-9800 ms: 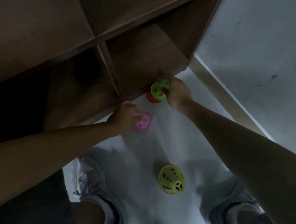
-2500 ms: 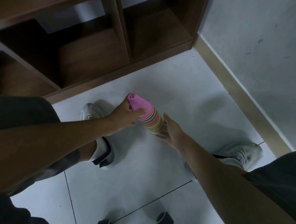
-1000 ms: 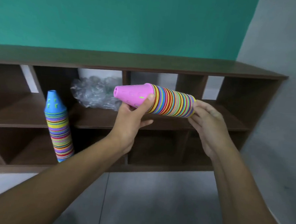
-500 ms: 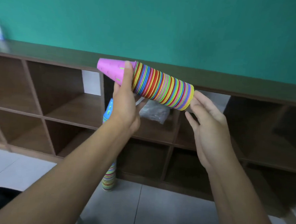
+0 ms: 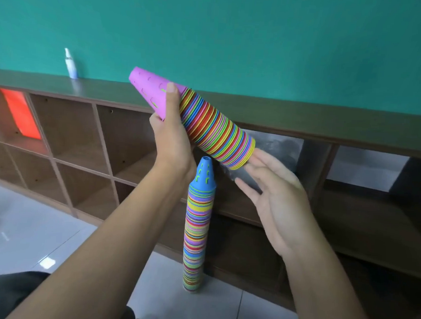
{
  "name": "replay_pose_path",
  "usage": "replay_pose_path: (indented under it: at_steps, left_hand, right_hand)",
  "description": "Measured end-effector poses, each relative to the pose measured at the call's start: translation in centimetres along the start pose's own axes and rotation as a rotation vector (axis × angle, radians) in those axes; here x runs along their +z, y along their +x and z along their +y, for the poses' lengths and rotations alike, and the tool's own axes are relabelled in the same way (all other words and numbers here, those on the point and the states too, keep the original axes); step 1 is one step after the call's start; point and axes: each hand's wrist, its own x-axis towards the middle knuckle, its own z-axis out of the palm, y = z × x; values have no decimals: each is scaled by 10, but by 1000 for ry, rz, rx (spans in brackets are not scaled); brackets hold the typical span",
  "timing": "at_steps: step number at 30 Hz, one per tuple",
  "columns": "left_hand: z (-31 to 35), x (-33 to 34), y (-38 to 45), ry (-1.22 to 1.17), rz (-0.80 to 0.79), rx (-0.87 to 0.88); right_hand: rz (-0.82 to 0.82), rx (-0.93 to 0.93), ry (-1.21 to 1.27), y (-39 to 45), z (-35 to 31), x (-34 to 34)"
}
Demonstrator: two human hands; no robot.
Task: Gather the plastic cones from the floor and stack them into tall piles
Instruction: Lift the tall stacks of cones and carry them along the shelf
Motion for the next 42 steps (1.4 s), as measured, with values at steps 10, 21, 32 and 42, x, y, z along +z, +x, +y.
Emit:
replay_pose_path:
  at_steps: [10, 21, 32, 42]
  left_hand:
    - [-9, 2, 46, 438, -101, 252]
    - [-44, -19, 67, 535, -197, 183]
    - [-51, -35, 63, 630, -173, 151]
    - [-42, -53, 48, 814, -225, 116]
  right_hand:
    - [-110, 204, 45, 52, 59, 28]
    - [132, 440, 100, 72, 93, 20]
    - [117, 496, -298, 72, 106, 15]
    - [115, 546, -340, 53, 123, 0]
